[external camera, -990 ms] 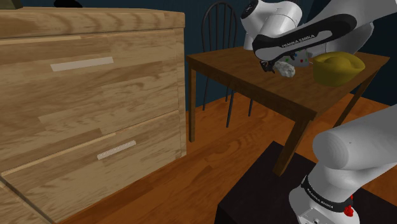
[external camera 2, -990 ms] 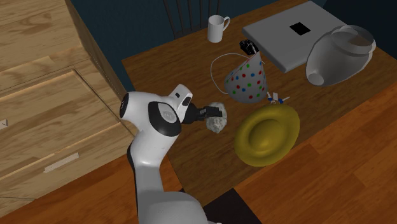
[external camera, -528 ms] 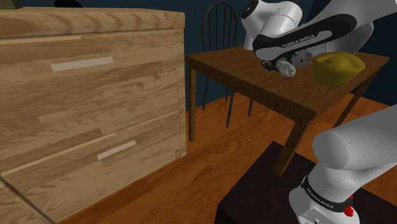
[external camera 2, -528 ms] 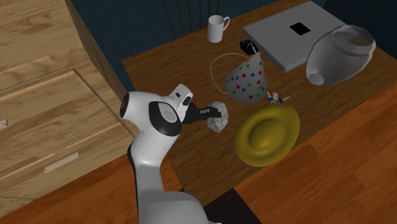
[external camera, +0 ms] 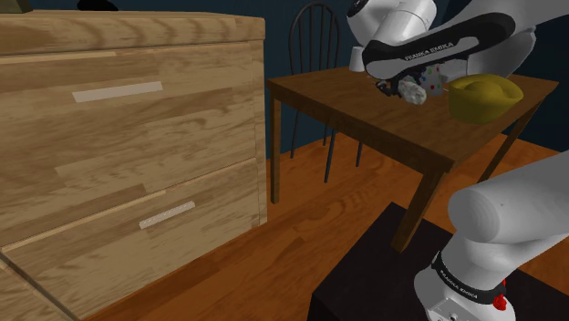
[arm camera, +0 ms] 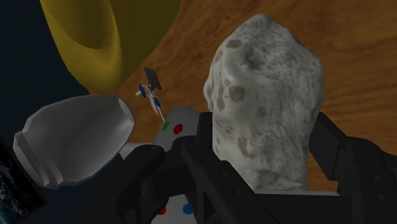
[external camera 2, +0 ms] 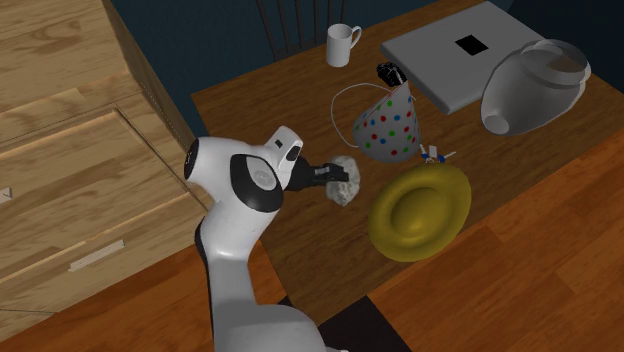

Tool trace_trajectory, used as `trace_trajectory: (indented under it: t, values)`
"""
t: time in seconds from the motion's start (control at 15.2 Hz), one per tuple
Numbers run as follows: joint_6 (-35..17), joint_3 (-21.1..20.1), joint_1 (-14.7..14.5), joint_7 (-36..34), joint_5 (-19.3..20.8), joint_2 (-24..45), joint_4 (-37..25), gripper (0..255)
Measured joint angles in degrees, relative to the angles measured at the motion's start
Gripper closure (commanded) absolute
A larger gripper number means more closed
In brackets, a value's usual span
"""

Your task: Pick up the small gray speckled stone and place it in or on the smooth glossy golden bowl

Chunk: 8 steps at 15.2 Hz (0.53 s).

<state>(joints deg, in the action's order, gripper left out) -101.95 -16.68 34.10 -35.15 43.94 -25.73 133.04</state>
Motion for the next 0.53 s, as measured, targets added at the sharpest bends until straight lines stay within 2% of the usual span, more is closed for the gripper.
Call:
trace_trajectory:
  t: [0.53]
  values:
    - [3.77,0.11,0.09,4.00,-0.71,-0.46,-5.01,255]
